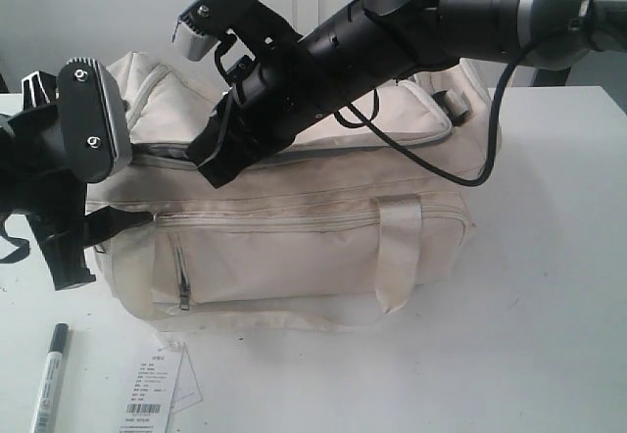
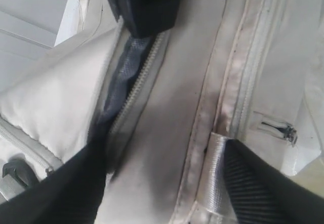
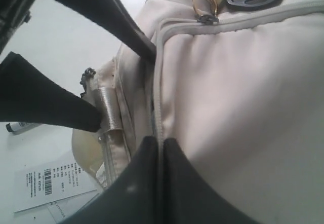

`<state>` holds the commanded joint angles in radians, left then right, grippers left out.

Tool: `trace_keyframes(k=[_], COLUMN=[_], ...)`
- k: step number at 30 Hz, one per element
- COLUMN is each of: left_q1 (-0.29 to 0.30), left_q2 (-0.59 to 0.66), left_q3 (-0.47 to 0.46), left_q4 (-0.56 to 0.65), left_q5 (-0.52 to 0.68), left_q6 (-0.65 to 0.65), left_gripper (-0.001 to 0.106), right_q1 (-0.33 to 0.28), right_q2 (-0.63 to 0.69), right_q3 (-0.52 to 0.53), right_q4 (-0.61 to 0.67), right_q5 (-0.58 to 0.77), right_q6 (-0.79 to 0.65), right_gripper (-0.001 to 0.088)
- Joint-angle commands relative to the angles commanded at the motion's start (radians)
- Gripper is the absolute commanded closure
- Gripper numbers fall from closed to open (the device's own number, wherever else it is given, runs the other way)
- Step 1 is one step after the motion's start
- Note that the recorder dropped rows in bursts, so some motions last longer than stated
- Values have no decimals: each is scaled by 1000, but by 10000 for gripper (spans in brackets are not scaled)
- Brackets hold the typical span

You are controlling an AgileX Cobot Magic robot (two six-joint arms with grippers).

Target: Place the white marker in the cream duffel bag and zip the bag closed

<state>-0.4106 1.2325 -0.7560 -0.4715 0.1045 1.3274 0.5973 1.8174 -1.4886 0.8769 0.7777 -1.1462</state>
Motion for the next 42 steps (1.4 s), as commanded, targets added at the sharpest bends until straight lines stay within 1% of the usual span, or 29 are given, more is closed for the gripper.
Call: trace_keyframes(k=[2, 5, 7, 9, 11, 19, 25, 28, 36, 42], left_q1=[0, 0, 0, 0, 0, 0, 0, 0, 0, 0], left_q2=[6, 14, 14, 14, 14, 14, 14, 14, 14, 14], left_q3=[0, 0, 0, 0, 0, 0, 0, 0, 0, 0], left_q4=[0, 0, 0, 0, 0, 0, 0, 0, 0, 0], left_q5=[2, 9, 22, 22, 20, 9, 9, 1, -2, -2], left_q6=[0, 0, 0, -33, -58, -76, -80, -106, -109, -109], left_gripper=[542, 778, 915, 1050, 1053, 1053, 1053, 1053, 1053, 1053], right_q1=[0, 0, 0, 0, 0, 0, -2, -2, -4, -4], right_q2=[0, 0, 0, 0, 0, 0, 0, 0, -2, -8], right_q3=[0, 0, 0, 0, 0, -7, -52, -67, -116, -118], right_q4=[0, 0, 0, 0, 0, 0, -6, -6, -16, -17], right_q5=[-3, -3, -5, -14, -27, -112, -228, -288, -381, -484], right_q6=[0, 0, 0, 4, 22, 29, 29, 29, 31, 31], right_gripper=[868, 868, 868, 868, 868, 868, 868, 868, 868, 868])
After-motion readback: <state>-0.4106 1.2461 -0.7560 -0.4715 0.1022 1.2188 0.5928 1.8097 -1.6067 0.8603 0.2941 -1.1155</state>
